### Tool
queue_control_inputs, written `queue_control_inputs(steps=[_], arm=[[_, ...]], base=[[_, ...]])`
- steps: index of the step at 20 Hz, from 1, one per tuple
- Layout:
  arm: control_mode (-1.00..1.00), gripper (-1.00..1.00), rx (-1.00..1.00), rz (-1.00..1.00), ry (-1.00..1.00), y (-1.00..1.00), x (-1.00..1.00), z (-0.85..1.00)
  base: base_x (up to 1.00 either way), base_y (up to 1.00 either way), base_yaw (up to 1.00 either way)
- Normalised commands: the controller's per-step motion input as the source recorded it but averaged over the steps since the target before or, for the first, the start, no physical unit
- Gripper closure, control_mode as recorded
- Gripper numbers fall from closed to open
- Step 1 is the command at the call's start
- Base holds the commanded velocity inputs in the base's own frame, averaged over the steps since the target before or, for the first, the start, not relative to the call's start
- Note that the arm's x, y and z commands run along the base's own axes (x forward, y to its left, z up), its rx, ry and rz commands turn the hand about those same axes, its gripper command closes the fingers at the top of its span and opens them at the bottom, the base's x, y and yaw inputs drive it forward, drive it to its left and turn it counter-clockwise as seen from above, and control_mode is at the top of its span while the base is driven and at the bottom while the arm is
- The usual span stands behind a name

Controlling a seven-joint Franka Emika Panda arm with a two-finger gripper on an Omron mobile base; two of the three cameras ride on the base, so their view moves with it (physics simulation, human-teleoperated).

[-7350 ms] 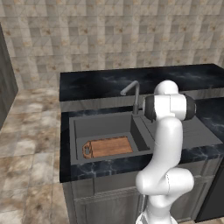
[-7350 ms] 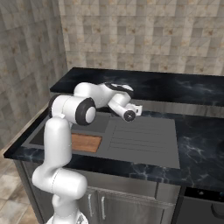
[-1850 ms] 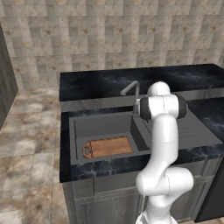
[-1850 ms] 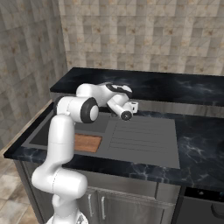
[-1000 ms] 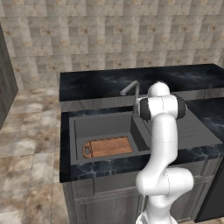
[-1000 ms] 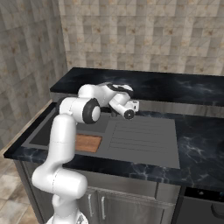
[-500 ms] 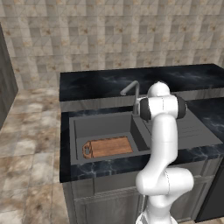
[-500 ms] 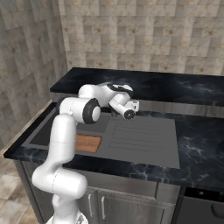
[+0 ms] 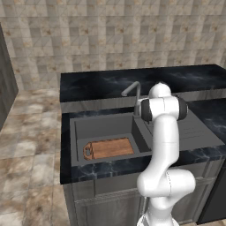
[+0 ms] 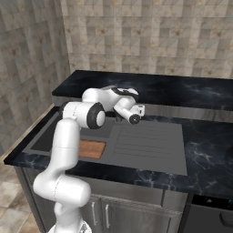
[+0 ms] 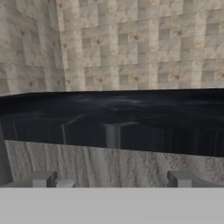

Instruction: Turn on the sink faucet with hot water and rinse the cutting board for ten seconds, then turn off the faucet. Push the cutting board to reach the water if necessary.

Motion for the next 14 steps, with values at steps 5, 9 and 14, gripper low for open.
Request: queue_control_inputs(steps=[5, 9, 14], arm=[[-1.00, -1.00, 0.00, 0.00, 0.00, 0.00, 0.06, -0.09], [-1.00, -1.00, 0.00, 0.00, 0.00, 0.01, 0.04, -0.09], [-1.00, -1.00, 0.00, 0.00, 0.00, 0.04, 0.10, -0.09]], base=[[0.00, 0.00, 0.00], [0.00, 0.00, 0.00], [0.00, 0.00, 0.00]])
